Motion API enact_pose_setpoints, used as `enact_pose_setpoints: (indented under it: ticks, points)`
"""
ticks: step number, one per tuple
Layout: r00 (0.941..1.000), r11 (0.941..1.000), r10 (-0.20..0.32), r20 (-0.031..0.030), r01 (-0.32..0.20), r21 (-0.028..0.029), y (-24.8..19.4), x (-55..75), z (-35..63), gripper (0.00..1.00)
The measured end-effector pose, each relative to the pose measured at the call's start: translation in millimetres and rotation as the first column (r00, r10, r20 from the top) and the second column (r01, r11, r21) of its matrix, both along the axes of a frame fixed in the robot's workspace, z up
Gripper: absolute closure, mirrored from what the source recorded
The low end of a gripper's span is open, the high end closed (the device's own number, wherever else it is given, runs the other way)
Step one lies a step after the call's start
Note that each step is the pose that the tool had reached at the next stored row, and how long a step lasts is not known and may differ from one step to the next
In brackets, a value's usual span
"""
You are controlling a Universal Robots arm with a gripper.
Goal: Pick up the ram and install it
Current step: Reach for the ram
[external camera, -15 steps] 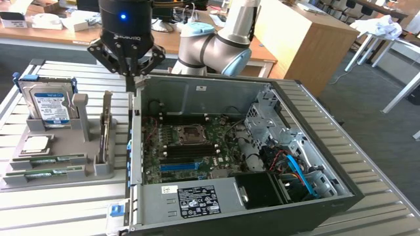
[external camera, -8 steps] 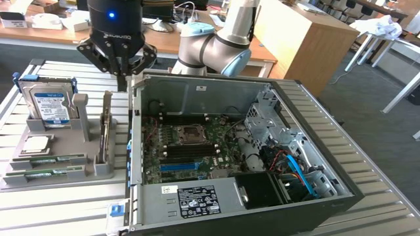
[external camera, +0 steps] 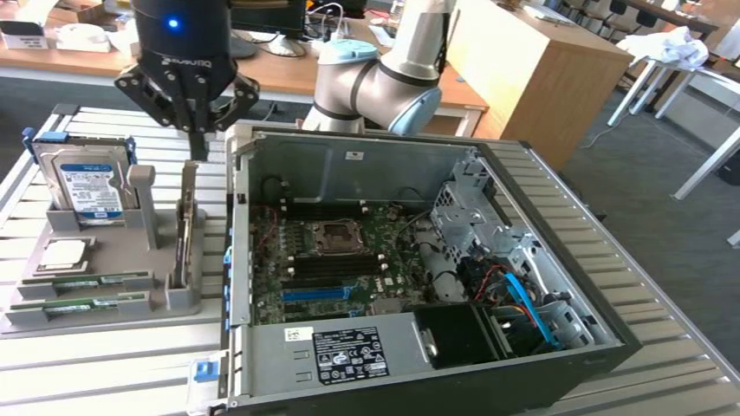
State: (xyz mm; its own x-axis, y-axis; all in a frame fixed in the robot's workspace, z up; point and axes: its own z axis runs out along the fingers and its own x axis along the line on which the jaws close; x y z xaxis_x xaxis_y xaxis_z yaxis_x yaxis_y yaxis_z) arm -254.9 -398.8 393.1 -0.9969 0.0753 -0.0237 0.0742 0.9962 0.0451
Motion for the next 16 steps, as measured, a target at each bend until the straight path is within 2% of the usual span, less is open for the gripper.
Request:
enact_pose_setpoints:
  ticks: [11, 16]
  points:
    - [1.0000, 1.0000, 0.000, 0.0000, 0.000, 0.0000, 0.0, -24.8, -0.1, 0.90]
    - [1.0000, 1.0000, 0.000, 0.0001, 0.000, 0.0000, 0.0, -40.6, -0.2, 0.90]
